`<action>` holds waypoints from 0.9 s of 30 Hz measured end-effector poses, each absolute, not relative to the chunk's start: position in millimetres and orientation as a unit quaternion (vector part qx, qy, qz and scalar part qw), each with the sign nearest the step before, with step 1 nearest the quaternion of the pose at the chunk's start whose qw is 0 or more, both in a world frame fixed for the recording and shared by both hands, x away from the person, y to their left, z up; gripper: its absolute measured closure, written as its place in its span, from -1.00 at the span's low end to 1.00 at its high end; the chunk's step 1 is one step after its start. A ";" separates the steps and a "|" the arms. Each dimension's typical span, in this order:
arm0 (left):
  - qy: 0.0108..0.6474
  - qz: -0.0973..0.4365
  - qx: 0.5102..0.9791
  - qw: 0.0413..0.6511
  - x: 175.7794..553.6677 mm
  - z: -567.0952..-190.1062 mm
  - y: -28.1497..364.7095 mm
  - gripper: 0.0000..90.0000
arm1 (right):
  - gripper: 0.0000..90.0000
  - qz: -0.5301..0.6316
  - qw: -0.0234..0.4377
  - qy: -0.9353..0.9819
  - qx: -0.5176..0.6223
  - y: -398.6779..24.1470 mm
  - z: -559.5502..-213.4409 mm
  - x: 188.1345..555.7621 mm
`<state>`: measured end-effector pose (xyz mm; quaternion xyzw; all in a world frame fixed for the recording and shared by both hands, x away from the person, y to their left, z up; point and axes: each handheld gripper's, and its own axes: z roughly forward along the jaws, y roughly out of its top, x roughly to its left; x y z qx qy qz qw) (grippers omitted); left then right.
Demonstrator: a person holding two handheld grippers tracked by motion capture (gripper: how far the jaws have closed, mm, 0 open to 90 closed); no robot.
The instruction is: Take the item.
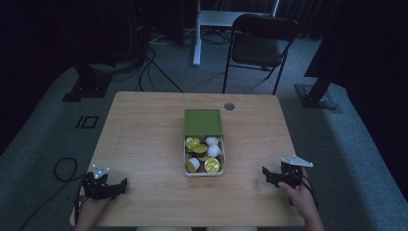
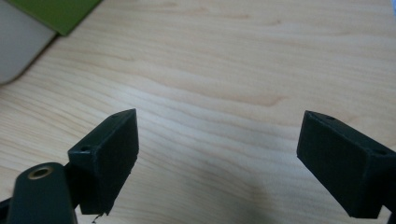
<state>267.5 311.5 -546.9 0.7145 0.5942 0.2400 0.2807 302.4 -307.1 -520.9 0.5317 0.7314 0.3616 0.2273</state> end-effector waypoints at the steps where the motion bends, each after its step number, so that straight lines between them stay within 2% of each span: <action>1: 0.594 0.240 0.715 0.281 267.5 -546.9 311.5 -0.98 | -0.71 0.361 0.228 0.733 0.530 -306.2 -518.6 302.3; 11: 0.594 0.240 0.714 0.281 267.5 -546.9 311.5 -0.98 | -0.70 0.374 0.222 0.729 0.528 -300.9 -505.3 303.1; 27: 0.594 0.240 0.715 0.281 267.5 -546.9 311.6 -0.98 | -0.70 0.419 0.214 0.733 0.491 -268.3 -475.3 306.0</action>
